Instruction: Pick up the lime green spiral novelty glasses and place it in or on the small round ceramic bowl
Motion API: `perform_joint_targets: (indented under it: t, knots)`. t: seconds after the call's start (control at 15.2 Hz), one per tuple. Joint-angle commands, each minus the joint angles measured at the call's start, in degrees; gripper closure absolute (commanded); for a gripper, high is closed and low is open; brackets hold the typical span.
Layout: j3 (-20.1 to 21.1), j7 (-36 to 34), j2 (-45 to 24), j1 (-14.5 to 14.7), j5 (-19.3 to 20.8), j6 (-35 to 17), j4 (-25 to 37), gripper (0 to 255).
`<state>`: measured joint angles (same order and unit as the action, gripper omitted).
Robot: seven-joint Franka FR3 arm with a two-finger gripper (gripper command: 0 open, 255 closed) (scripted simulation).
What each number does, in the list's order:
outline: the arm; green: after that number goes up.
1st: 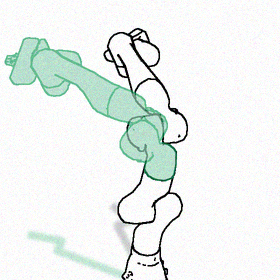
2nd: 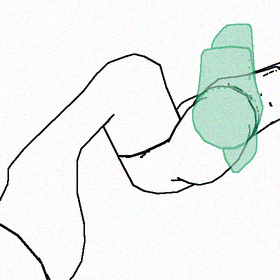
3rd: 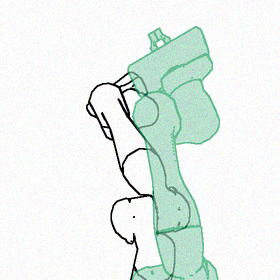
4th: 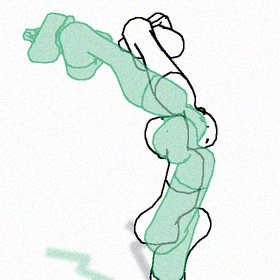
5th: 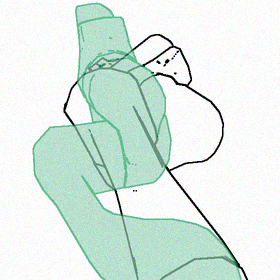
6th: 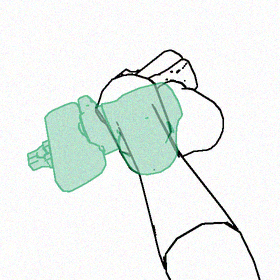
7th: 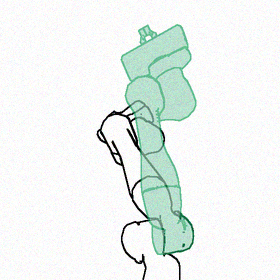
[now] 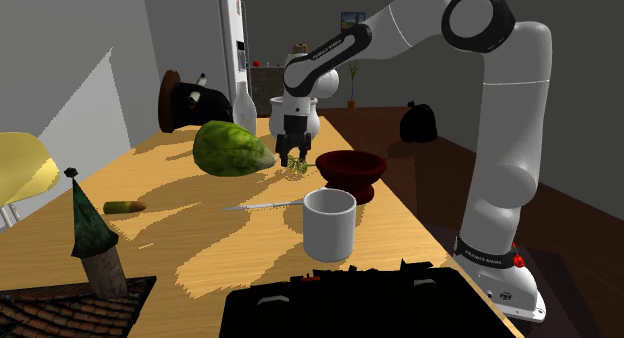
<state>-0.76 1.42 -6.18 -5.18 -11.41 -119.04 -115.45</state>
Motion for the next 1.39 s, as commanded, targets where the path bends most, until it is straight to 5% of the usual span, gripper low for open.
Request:
perform_joint_targets:
  t: [0.0,0.07,0.13,0.73,1.32]
  knots:
    - [0.0,0.0,0.0,0.0,0.0,0.0,0.0,0]
    - [0.0,0.0,0.0,0.0,0.0,0.0,0.0,0]
    - [0.0,0.0,0.0,0.0,0.0,0.0,0.0,255]
    - [0.0,0.0,0.0,0.0,0.0,0.0,0.0,255]
    - [-0.1,-1.2,2.4,-0.1,0.6,6.4,4.1,255]
